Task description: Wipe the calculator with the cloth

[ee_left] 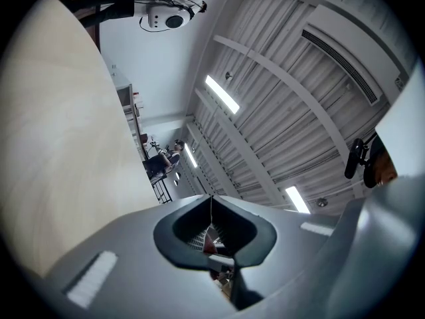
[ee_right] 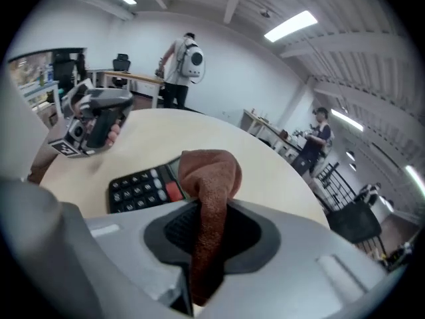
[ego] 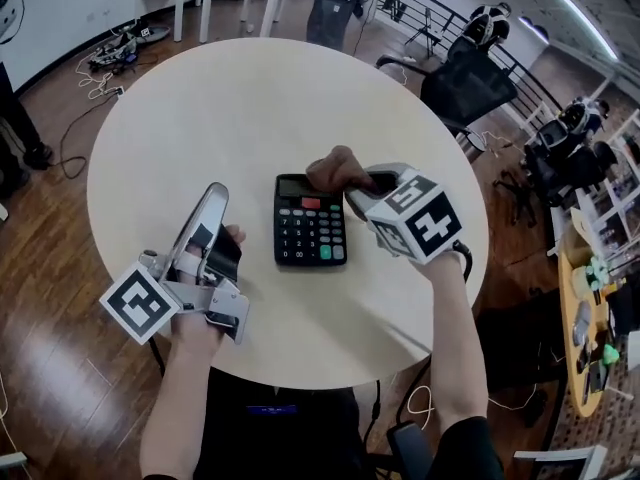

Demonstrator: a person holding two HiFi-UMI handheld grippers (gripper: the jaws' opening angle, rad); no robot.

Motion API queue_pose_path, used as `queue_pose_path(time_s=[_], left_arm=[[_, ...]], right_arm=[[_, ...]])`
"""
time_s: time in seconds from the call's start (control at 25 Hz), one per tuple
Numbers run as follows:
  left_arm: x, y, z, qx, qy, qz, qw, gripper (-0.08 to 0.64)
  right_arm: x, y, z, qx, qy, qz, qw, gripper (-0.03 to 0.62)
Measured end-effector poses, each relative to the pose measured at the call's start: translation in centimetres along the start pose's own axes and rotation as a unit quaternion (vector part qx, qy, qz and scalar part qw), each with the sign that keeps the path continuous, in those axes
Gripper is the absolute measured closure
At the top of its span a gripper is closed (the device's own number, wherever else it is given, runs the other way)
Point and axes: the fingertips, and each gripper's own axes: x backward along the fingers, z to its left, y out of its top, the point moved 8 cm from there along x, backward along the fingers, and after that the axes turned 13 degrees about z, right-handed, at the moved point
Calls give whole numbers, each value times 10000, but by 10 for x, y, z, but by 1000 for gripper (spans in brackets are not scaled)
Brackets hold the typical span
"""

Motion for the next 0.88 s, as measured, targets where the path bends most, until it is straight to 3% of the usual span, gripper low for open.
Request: queue_pose_path(time_s=[0.12, 0.28, 0.56, 0.8, 0.88], left_arm=[[1, 1, -2, 1, 16, -23, 10000, 568], [2, 0, -1, 25, 12, -72, 10000, 568], [5, 1, -2, 49, 94, -59, 9999, 568], [6, 1, -2, 142, 40, -133, 9998, 568], [7, 3, -2, 171, 31, -126, 9998, 568]], right_arm=[[3, 35, 28, 642, 159, -418, 9969, 528], [-16, 59, 47, 1267, 55, -215, 9917, 528], [-15, 41, 81, 1901, 588, 208, 9798, 528], [16, 15, 123, 2656, 1607, 466, 9494, 528], [23, 18, 124, 2652, 1675, 332, 9489, 528]])
